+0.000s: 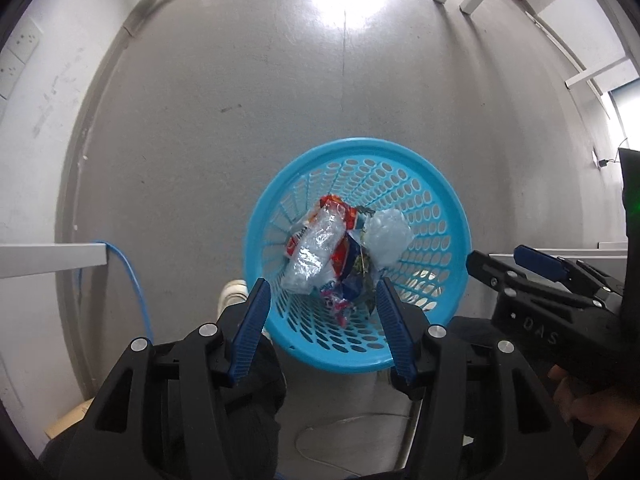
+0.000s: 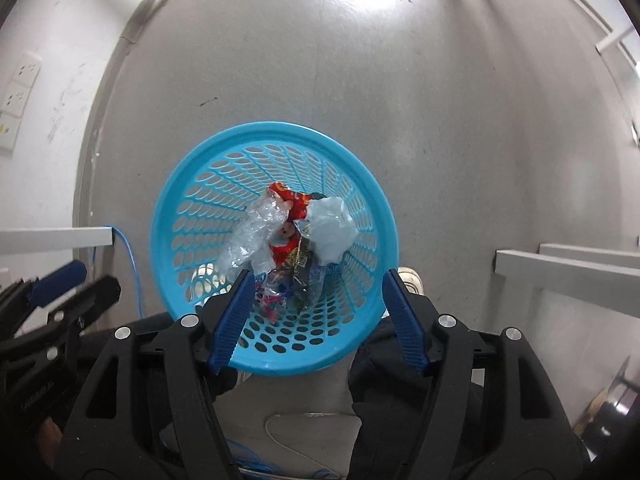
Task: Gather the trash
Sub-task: 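Open both grippers to drop the plastics into the wastebasket, then raise both grippers back to the white foam boxes on the table, then grasp a white foam box with left gripper while right gripper grasps another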
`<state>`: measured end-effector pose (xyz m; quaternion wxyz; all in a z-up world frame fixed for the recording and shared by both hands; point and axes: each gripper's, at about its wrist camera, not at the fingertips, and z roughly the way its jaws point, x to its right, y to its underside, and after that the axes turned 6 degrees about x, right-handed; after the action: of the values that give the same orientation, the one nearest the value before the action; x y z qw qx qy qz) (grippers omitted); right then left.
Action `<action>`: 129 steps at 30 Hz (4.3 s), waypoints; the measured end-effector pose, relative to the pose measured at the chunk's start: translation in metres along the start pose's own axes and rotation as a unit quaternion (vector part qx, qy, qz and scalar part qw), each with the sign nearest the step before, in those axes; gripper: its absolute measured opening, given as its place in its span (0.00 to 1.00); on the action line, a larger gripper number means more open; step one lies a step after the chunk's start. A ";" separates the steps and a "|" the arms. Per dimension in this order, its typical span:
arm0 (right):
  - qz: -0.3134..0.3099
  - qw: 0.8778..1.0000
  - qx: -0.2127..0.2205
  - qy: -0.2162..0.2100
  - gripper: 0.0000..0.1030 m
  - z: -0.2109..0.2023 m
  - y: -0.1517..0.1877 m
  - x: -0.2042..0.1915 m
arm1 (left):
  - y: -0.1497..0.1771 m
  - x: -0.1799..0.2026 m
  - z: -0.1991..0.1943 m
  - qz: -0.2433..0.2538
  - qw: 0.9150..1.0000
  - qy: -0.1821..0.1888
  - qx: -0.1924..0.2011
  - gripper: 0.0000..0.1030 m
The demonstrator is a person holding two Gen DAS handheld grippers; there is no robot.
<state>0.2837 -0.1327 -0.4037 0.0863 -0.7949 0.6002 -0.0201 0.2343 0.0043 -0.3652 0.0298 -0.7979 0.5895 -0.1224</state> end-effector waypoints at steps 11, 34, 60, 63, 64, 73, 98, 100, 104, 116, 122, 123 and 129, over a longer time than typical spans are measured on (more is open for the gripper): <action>-0.034 0.997 0.062 -0.008 0.68 -0.062 0.040 -0.010 | 0.032 -0.007 -0.051 -0.023 0.998 0.006 0.059 0.54; -0.107 0.963 0.224 -0.104 0.76 -0.252 0.164 -0.011 | 0.131 -0.007 -0.208 -0.002 0.969 0.058 0.238 0.56; -0.074 0.875 0.457 -0.140 0.90 -0.465 0.110 0.010 | 0.106 0.026 -0.381 0.105 0.895 0.113 0.418 0.68; -0.066 0.873 0.465 -0.128 0.91 -0.467 0.093 0.021 | 0.093 0.031 -0.382 0.110 0.893 0.116 0.420 0.68; -0.061 0.875 0.464 -0.125 0.91 -0.465 0.085 0.026 | 0.089 0.033 -0.382 0.112 0.892 0.118 0.421 0.68; -0.035 0.885 0.449 -0.118 0.91 -0.441 0.033 0.052 | 0.035 0.050 -0.375 0.126 0.894 0.126 0.411 0.68; -0.068 0.921 0.370 -0.103 0.74 -0.417 -0.062 0.040 | -0.065 0.102 -0.340 0.215 0.916 0.173 0.290 0.73; -0.068 0.925 0.361 -0.099 0.65 -0.415 -0.064 0.039 | -0.062 0.108 -0.338 0.233 0.912 0.181 0.284 0.71; -0.074 0.926 0.356 -0.100 0.55 -0.414 -0.058 0.039 | -0.045 0.119 -0.340 0.266 0.899 0.192 0.290 0.63; -0.054 0.919 0.380 -0.095 0.54 -0.422 -0.022 0.058 | -0.027 0.129 -0.341 0.226 0.904 0.194 0.307 0.03; -0.066 0.914 0.391 -0.089 0.54 -0.430 0.003 0.050 | 0.001 0.112 -0.367 0.197 0.899 0.191 0.340 0.03; -0.070 0.912 0.395 -0.088 0.54 -0.432 0.009 0.048 | 0.007 0.108 -0.370 0.194 0.899 0.188 0.345 0.03; -0.078 0.901 0.415 -0.102 0.54 -0.444 0.043 0.038 | 0.034 0.090 -0.390 0.160 0.898 0.176 0.371 0.03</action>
<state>0.1929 -0.2308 0.0234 0.4675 -0.7289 0.4613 -0.1933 0.1379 -0.0535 0.0200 0.2384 -0.5899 0.6165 -0.4637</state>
